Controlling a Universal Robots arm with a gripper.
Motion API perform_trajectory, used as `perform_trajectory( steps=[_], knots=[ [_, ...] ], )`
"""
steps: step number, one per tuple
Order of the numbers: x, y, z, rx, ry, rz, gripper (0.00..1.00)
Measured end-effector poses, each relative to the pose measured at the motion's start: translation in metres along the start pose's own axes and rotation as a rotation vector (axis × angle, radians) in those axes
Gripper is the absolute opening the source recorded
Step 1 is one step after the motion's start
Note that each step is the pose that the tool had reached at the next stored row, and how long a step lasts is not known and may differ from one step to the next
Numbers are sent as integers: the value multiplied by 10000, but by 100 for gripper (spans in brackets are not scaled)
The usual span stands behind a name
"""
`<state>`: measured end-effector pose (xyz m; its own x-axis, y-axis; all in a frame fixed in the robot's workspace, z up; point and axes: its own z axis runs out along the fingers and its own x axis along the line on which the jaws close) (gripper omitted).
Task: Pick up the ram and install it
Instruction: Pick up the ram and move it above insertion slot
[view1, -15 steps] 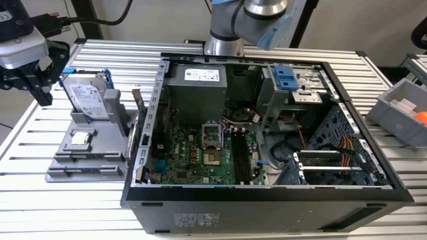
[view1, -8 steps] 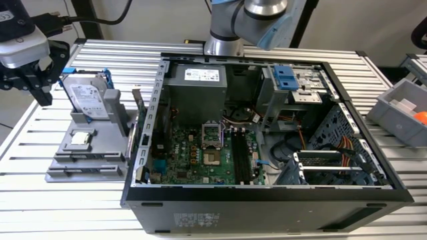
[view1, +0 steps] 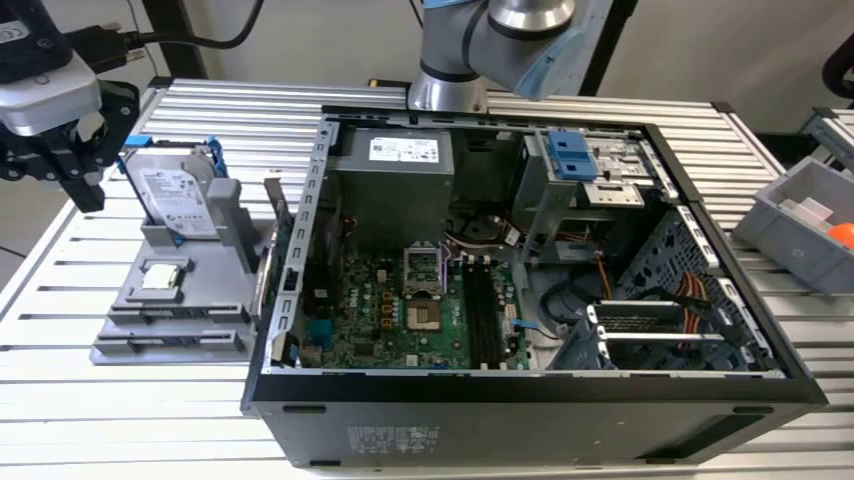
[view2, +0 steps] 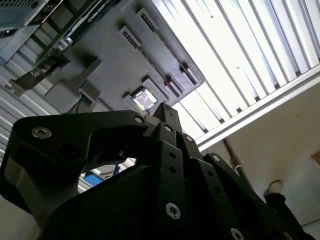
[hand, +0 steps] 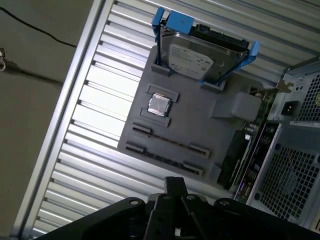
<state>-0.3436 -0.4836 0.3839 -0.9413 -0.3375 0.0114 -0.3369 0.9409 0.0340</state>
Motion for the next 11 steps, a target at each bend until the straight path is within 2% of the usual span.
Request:
perform_trajectory(
  steps=[11],
  knots=[
    [0, 0, 0, 5, 15, -453, 0]
  ],
)
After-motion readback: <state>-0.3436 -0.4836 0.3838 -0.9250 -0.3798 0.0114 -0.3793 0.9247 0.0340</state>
